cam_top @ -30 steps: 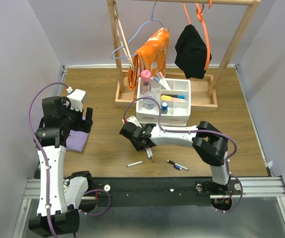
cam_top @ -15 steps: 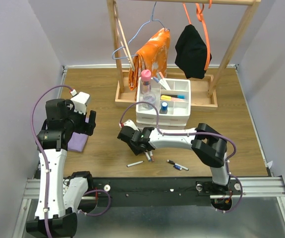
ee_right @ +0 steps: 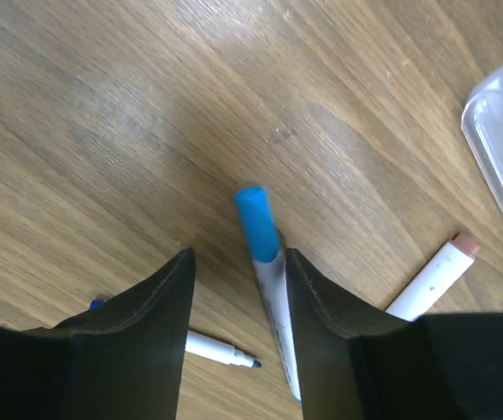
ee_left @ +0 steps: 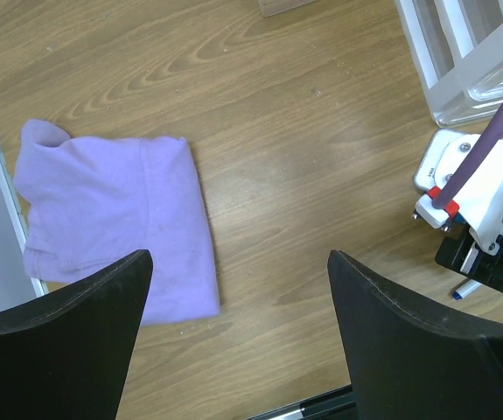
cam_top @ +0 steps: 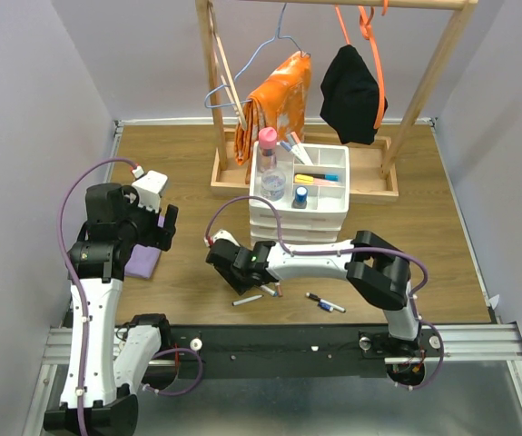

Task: Sort the stationery into containers
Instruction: Pick up the pen from the center of the board.

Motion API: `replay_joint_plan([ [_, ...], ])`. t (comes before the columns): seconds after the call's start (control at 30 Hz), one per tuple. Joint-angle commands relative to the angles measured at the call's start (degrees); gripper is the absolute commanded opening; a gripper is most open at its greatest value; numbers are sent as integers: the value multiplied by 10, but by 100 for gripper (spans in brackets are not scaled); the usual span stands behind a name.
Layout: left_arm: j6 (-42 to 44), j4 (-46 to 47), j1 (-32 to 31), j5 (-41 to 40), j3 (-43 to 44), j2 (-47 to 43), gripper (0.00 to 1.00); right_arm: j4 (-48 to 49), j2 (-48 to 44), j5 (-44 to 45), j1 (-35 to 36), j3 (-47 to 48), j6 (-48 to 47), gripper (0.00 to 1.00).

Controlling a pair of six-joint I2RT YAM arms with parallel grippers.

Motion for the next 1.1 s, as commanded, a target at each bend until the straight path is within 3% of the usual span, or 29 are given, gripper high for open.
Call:
replay_joint_plan([
  [0.0, 3, -11, -10, -18, 8, -12, 90, 22, 23, -28, -2, 8, -45, 50],
  [0.27, 7, -9, -18, -24, 3, -15, 90, 24, 37, -110, -19, -8, -101, 44],
  [0.53, 5, -4, -23, -31, 0, -17, 90, 14, 50, -133, -44, -26, -136, 48],
  [0.63, 4, -4, -23, -32, 0, -19, 90, 15, 52, -151, -58, -45, -154, 43],
  [0.83, 2, -7, -23, -36, 5, -23, 90, 19, 48, -168, -62, -50, -177, 22],
  [0.9, -1, -9, -23, -38, 10, -24, 90, 20, 46, -163, -62, -33, -191, 11],
  [1.07, -7, -24, -23, -29, 37, -18, 89, 13, 32, -148, -48, 37, -252, 1],
])
